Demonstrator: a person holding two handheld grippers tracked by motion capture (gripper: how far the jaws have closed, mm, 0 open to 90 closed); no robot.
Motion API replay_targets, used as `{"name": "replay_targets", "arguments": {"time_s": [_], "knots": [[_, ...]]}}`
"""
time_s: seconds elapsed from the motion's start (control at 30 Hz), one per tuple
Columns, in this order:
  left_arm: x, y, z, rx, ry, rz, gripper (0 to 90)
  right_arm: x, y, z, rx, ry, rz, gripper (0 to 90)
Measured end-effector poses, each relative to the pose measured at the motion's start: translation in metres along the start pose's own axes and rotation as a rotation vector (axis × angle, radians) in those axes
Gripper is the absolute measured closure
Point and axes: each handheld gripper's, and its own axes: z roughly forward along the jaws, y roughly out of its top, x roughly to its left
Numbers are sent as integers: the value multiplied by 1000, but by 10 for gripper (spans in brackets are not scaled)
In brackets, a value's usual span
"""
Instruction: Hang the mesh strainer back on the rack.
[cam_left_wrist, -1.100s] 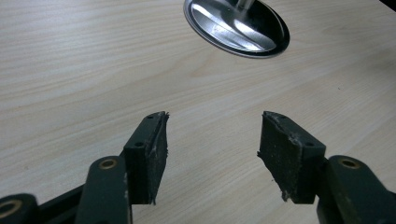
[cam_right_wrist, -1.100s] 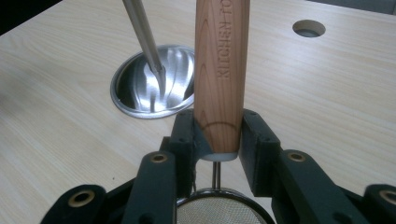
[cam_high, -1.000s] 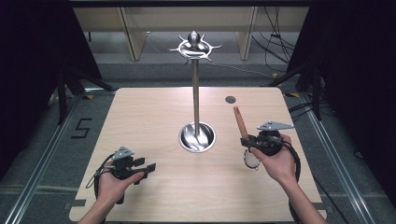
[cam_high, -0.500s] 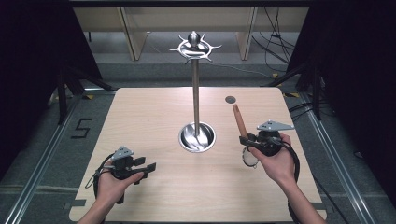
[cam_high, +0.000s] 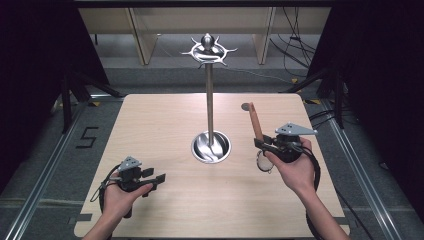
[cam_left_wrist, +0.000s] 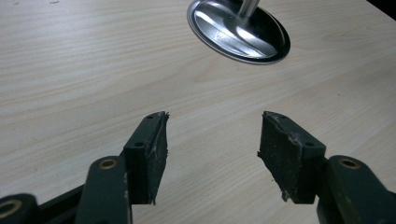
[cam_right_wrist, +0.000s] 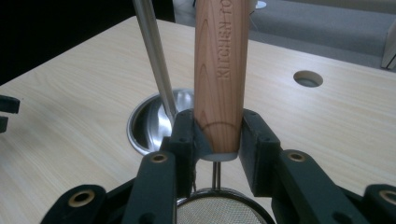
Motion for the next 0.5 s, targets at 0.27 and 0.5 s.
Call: {"name": "replay_targets", "arguments": {"time_s": [0.27,0.5], "knots": [[-1,1,0,0,-9,6,409,3,9,-5,-12,17,-14,695],[1,0,-1,10,-5,9,409,7,22,-5,-59,10,-54,695]]}}
